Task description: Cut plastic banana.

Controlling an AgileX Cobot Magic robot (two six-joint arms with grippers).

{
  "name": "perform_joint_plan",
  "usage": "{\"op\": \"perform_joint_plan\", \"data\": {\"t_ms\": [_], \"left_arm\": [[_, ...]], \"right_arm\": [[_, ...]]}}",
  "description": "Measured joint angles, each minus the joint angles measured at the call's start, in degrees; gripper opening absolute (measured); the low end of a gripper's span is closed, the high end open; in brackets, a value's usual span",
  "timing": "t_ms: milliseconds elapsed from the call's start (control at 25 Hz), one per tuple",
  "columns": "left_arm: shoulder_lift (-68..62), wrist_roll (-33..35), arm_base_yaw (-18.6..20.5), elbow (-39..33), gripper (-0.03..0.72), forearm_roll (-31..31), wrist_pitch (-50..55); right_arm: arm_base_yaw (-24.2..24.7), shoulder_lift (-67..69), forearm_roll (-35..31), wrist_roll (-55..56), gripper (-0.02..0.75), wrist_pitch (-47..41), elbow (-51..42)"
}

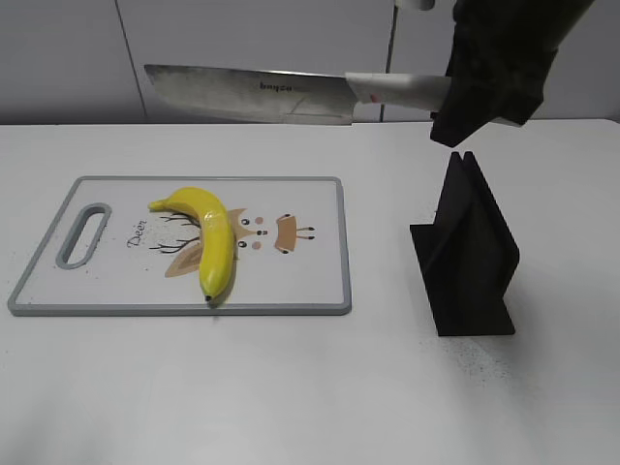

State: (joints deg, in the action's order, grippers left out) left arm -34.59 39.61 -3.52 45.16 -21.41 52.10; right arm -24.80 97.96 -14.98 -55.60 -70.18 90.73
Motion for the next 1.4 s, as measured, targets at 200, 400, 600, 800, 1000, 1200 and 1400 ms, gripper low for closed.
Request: {"op": "perform_joint_plan", "data": {"t_ms": [200, 400, 600, 800, 1000, 1200, 1400], "left_arm": [[-16.5, 10.0, -3.9, 11.8, 0.591, -0.9, 8.6], [-32.1, 17.2, -9.1, 25.2, 0.589, -0.9, 16.9], [-43.5, 20.6, -15.1, 33.4, 0.589, 0.1, 17.3], [-50.1, 22.3, -17.7, 34.4, 0.589, 4.5, 17.5], [-53.5, 22.5, -17.6, 34.4, 0.589, 9.5, 17.6], [-55.4, 22.5, -17.6, 34.4, 0.588, 10.2, 17.6], [-55.6, 22.5, -17.6, 34.4, 0.574, 10.3, 17.6]], "right_arm": [[-2.5, 4.3, -0.3, -2.4, 0.16, 0.1, 0.9], [-6.0, 7.9, -0.3, -6.0, 0.16, 0.1, 1.2], [-8.9, 11.7, -1.9, -8.6, 0.16, 0.1, 5.7], [-9.2, 14.5, -4.5, -9.1, 0.16, 0.1, 11.7], [-9.2, 15.2, -4.5, -10.0, 0.16, 0.2, 14.0], [-9.0, 15.2, 0.0, -10.3, 0.16, 0.2, 14.0], [-9.0, 15.3, 0.4, -10.4, 0.16, 0.2, 14.0]]}}
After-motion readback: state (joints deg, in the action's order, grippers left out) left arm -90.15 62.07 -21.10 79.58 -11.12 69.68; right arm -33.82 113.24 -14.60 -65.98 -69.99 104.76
